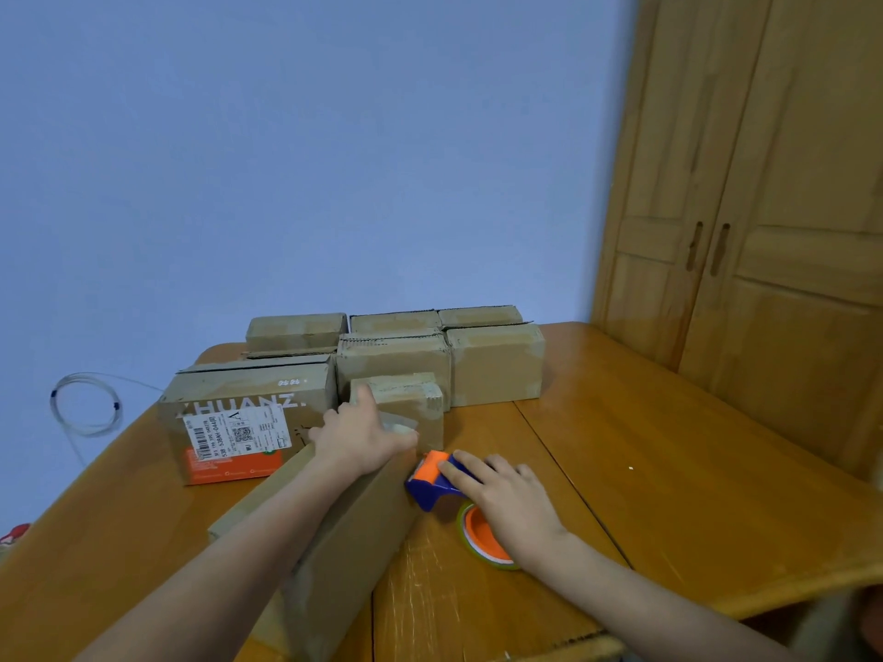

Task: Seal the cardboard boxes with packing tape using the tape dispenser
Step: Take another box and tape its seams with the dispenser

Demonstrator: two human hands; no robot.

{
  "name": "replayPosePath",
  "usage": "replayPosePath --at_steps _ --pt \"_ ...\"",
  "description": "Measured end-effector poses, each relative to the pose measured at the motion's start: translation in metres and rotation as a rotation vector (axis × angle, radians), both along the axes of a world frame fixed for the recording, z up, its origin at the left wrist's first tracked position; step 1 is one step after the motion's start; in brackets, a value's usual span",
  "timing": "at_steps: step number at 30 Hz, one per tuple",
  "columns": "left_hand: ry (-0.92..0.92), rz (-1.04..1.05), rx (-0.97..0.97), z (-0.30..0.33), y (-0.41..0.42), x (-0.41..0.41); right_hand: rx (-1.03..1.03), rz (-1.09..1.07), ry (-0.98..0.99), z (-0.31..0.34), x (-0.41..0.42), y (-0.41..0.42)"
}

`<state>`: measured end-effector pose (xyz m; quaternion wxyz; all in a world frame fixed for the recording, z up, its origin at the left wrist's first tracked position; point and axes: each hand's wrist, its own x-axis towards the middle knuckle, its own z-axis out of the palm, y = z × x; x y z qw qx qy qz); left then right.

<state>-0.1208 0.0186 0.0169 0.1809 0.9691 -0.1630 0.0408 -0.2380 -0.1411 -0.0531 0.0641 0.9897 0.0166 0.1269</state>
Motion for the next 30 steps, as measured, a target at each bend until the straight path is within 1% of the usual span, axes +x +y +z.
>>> replayPosePath --at_steps 4,10,15,21,25,30 --pt "-0.002 -0.002 0.009 0.0 0.001 0.0 -0.003 0.003 0.01 0.004 0.001 0.001" --pt "0.005 -0.003 0.022 -0.004 0.004 0.003 -0.136 0.038 0.049 0.017 0.004 -0.002" --pt "0.043 -0.014 0.117 -0.001 0.001 0.0 -0.23 0.064 0.077 0.033 0.011 -0.004" --pt "0.066 -0.006 0.158 -0.002 -0.004 0.004 -0.424 0.133 0.139 0.066 0.027 0.008" --pt "0.063 -0.005 0.151 -0.003 -0.005 0.004 -0.558 0.134 0.199 0.084 0.034 0.022" --pt "0.052 -0.009 0.143 -0.003 -0.004 0.005 -0.655 0.114 0.24 0.09 0.035 0.031"
